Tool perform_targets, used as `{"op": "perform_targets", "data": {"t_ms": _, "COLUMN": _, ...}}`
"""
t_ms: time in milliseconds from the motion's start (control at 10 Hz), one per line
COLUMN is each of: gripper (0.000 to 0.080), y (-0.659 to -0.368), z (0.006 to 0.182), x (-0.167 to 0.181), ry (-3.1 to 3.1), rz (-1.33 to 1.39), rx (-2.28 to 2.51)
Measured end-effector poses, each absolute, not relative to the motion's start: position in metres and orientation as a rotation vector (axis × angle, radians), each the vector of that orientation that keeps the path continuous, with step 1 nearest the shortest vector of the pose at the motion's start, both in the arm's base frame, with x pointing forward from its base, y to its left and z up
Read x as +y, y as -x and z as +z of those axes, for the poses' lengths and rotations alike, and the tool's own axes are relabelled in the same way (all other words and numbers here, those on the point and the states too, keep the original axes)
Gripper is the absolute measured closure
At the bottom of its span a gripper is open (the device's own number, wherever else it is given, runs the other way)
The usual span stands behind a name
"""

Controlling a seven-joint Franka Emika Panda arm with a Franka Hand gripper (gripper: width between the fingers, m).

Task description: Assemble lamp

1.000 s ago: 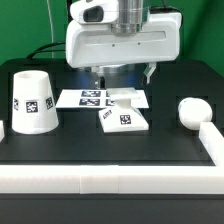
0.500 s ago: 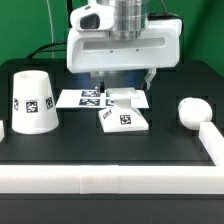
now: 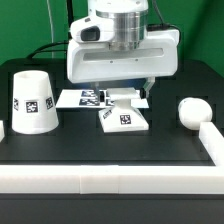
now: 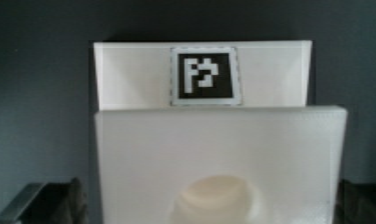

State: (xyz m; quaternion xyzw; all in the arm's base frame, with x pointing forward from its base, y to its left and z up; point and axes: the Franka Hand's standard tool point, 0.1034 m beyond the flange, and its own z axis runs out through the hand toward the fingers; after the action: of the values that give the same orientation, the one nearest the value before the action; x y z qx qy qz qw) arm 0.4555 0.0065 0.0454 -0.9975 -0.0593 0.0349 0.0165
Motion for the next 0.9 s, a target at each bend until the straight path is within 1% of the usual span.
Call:
{"op": "perform_targets", "data": {"t_ms": 100, "gripper": 0.0231, "y": -0.4556, "z": 0.0455, "x": 0.0068, "ry": 3.101, "rz": 0.108, "rx": -0.186}}
{"op": "perform_targets", "data": {"t_ms": 200, "gripper": 0.0268, "y": -0.4557, "z": 0.0455, "x": 0.0068, "ry": 3.101, "rz": 0.108, "rx": -0.186}}
{"op": "perform_targets", "data": {"t_ms": 900, "gripper": 0.0268, "y": -0.4574, "z": 0.0454, "x": 0.0086, "ry": 3.100, "rz": 0.108, "rx": -0.184}}
